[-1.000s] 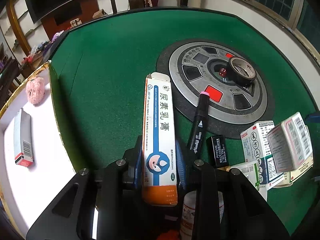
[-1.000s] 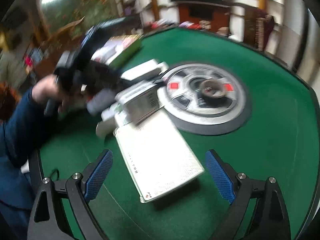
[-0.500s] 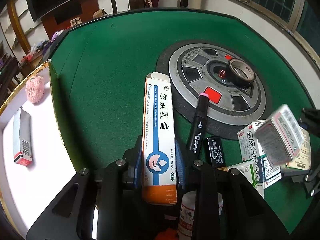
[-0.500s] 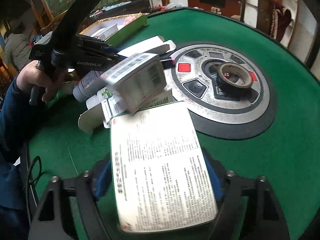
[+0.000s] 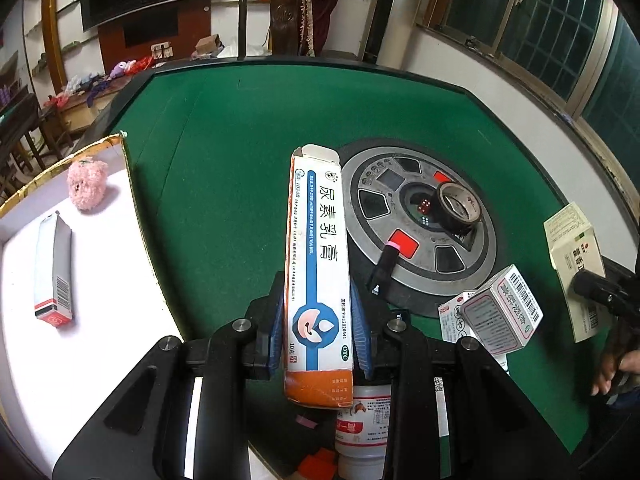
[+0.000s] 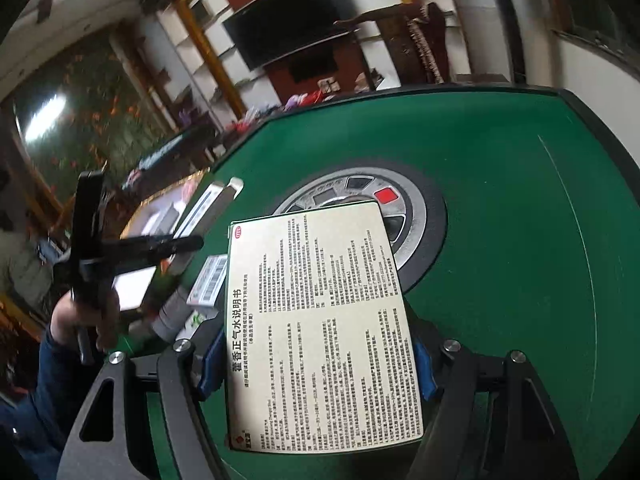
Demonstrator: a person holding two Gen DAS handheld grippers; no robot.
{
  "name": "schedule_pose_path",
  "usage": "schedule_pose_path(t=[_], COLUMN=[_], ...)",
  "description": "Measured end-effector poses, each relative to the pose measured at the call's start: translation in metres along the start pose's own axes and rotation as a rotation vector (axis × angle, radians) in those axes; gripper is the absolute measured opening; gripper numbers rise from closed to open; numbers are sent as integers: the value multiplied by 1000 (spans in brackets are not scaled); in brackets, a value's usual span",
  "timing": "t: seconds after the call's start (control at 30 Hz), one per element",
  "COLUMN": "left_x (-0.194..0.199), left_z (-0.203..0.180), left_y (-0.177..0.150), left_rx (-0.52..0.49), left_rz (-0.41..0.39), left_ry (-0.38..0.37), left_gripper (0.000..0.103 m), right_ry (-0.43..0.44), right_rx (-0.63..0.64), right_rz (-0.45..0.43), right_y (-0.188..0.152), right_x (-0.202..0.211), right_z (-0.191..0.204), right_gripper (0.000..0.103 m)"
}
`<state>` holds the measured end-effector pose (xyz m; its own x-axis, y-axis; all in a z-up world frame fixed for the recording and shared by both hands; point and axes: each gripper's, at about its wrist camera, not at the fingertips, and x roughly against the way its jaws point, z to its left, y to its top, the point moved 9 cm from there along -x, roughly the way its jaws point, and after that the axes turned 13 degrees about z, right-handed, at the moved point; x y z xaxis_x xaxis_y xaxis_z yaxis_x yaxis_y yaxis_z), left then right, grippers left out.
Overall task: Organize objects
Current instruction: 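Grasp the white printed leaflet with the right tool while the left tool holds the cream box, then lift the leaflet with the right tool while the left tool holds the cream box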
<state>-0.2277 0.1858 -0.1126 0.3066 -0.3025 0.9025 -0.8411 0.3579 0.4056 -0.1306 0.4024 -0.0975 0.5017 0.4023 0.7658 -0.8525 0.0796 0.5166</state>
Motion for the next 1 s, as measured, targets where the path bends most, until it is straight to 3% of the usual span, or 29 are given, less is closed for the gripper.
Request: schedule_pose_path(t=[0.23,1.0], left_x=[9,27], left_z=[-1,5], left_y=[0,3], left_rx=[1,-10], left_rz=[-18,-58], left_ry=[8,10], left_gripper=[28,28], right_ry=[70,138], right_rx=[-44,32], right_rz=[-48,-86], right_y=[2,-5], right_x=[8,-2], right_z=[11,95], right_gripper=[72,72])
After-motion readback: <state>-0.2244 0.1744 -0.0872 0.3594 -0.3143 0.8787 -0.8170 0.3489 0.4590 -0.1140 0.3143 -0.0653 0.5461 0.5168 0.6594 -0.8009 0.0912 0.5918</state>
